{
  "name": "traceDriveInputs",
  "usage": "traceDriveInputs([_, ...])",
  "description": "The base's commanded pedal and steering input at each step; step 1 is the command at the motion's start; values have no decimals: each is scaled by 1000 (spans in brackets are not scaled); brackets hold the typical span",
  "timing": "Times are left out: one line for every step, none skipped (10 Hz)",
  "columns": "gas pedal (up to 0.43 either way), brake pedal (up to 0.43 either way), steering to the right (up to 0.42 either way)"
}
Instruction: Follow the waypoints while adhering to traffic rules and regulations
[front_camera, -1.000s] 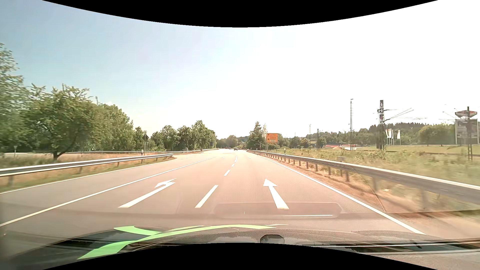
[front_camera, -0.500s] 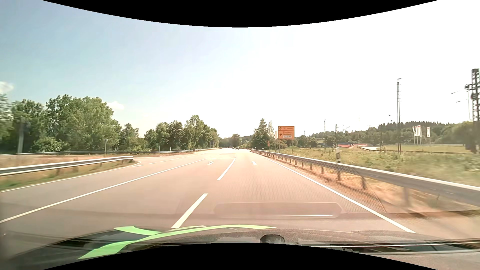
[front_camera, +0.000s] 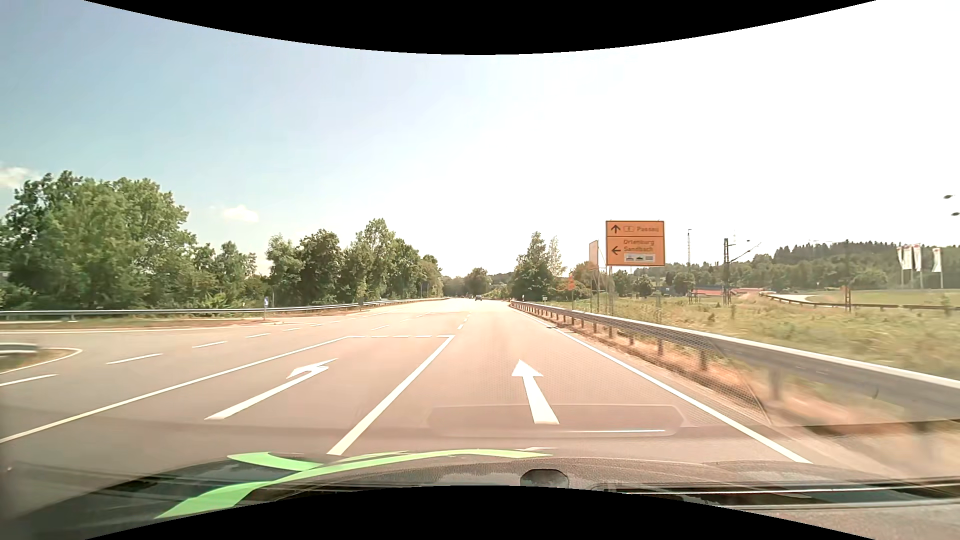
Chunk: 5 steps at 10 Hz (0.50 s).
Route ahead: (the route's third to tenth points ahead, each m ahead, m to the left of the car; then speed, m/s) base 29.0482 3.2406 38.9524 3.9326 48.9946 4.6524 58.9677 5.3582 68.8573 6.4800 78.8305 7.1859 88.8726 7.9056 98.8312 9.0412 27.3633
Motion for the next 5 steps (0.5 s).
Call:
traceDriveInputs([299, 0, -11])
traceDriveInputs([311, 0, -11])
traceDriveInputs([311, 0, -11])
traceDriveInputs([311, 0, -12])
traceDriveInputs([311, 0, -12])
